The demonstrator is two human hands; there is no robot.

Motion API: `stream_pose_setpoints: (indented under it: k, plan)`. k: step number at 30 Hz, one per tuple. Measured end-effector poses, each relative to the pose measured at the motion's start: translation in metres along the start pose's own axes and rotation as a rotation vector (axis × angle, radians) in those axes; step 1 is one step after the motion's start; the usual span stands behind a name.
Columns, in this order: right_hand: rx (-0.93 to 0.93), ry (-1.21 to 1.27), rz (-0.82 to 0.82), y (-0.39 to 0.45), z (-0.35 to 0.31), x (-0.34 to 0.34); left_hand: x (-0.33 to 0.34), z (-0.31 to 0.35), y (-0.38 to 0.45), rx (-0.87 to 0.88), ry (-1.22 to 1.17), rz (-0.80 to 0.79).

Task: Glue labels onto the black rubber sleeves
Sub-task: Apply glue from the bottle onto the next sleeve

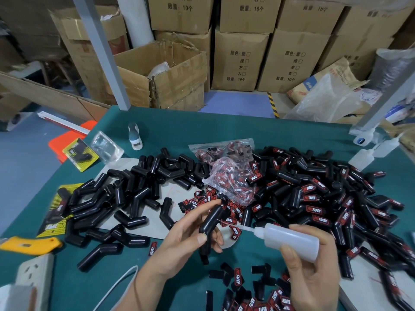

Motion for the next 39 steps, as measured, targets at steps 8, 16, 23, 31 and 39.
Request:
stream_pose_setpoints:
  k: [8, 16, 23, 31, 39]
  plan:
    - [-0.008, -0.002, -0.009, -0.0006, -0.0019, 0.0026, 0.0003, 0.0003, 0.0001, 0.0, 0.001, -0.002]
    - [-0.01, -0.011, -0.015, -0.0018, -0.001, 0.0028, -0.0009, 0.0004, -0.0005, 0.005, 0.013, -0.002]
    - [0.007, 0.001, -0.019, -0.0001, -0.0021, 0.0041, 0.0002, 0.001, 0.0003, 0.009, 0.007, -0.004]
    - [0.012, 0.001, -0.032, -0.0018, 0.0004, 0.0056, -0.0006, 0.0, -0.0003, 0.011, -0.002, -0.001]
    - [0.019, -0.007, -0.038, -0.0033, 0.0041, 0.005, -0.0016, 0.0007, -0.0003, 0.011, 0.001, 0.013]
Point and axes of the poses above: each hand's wrist, its own y-axis towards the middle knuckle, its own x-axis out of the palm, z = x × y, the point moved 10 cm from there along y, towards the middle knuckle, and after that the axes turned 7 degrees about y, right-handed, at the moved point
